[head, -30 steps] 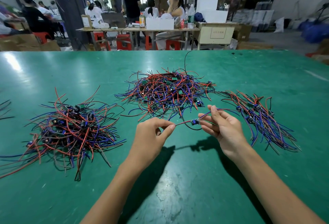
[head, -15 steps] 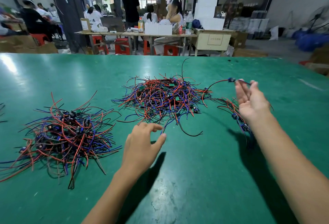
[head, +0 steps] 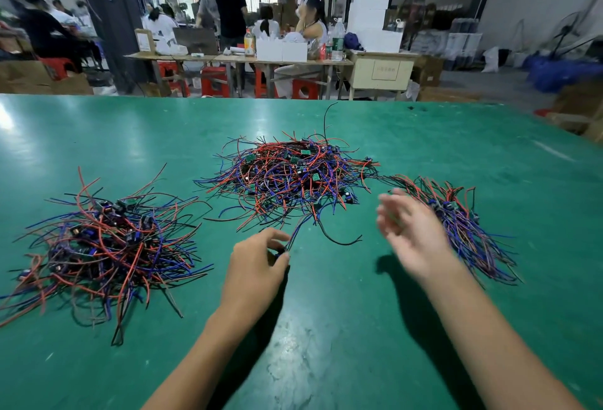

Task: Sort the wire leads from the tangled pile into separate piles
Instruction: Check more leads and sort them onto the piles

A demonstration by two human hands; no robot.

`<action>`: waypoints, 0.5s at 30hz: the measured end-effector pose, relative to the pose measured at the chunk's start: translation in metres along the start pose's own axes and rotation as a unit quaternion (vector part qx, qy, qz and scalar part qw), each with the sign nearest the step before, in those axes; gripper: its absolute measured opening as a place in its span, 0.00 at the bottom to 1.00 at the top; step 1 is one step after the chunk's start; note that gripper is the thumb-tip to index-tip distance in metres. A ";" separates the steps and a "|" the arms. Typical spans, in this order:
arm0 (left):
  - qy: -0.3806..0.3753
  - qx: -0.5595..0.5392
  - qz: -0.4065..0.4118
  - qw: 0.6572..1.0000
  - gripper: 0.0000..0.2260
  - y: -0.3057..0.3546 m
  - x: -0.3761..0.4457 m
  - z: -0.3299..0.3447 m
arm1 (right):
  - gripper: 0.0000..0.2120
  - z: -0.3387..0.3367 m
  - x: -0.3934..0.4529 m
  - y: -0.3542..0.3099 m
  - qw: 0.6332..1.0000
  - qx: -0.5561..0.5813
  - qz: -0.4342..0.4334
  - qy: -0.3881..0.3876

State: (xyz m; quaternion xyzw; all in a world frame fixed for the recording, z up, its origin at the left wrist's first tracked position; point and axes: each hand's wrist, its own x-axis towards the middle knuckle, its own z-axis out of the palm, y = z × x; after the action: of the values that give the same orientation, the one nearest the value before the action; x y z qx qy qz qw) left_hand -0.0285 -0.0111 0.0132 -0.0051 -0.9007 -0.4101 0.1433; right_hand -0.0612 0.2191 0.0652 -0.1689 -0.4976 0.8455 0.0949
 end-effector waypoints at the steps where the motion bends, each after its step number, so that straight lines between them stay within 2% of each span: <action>1: 0.015 -0.027 -0.004 1.000 0.10 0.001 0.000 0.000 | 0.06 0.008 -0.011 0.017 0.982 -0.170 -0.072 -0.049; 2: 0.027 -0.056 -0.004 0.998 0.11 0.003 0.001 -0.001 | 0.04 0.009 -0.016 0.038 0.936 -0.310 -0.147 -0.081; 3: 0.036 -0.086 -0.001 0.996 0.12 0.004 0.000 -0.002 | 0.03 0.008 -0.019 0.059 0.887 -0.400 -0.192 -0.125; 4: 0.042 -0.116 0.002 0.992 0.14 0.006 0.000 -0.003 | 0.07 0.011 -0.023 0.074 0.848 -0.464 -0.204 -0.155; 5: 0.043 -0.144 0.004 0.989 0.15 0.006 0.001 -0.005 | 0.12 0.009 -0.023 0.083 0.825 -0.496 -0.210 -0.174; 6: 0.039 -0.163 0.008 0.986 0.17 0.006 0.001 -0.006 | 0.15 0.012 -0.027 0.085 0.821 -0.495 -0.208 -0.194; 8: 0.011 -0.185 0.024 0.982 0.20 0.008 -0.001 -0.007 | 0.17 0.019 -0.026 0.084 0.857 -0.430 -0.167 -0.231; 11: -0.065 -0.274 0.015 0.959 0.24 0.010 -0.001 -0.009 | 0.12 0.021 -0.022 0.076 0.919 -0.287 -0.100 -0.252; 15: -0.090 -0.272 0.018 0.958 0.22 0.011 -0.001 -0.010 | 0.06 0.010 -0.019 0.069 0.939 -0.232 -0.110 -0.227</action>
State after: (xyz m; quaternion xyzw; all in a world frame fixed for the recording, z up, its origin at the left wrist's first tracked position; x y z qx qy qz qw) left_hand -0.0237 -0.0110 0.0278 -0.0970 -0.7641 -0.6348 0.0617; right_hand -0.0468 0.1709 0.0129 0.0658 -0.7040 0.7065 0.0302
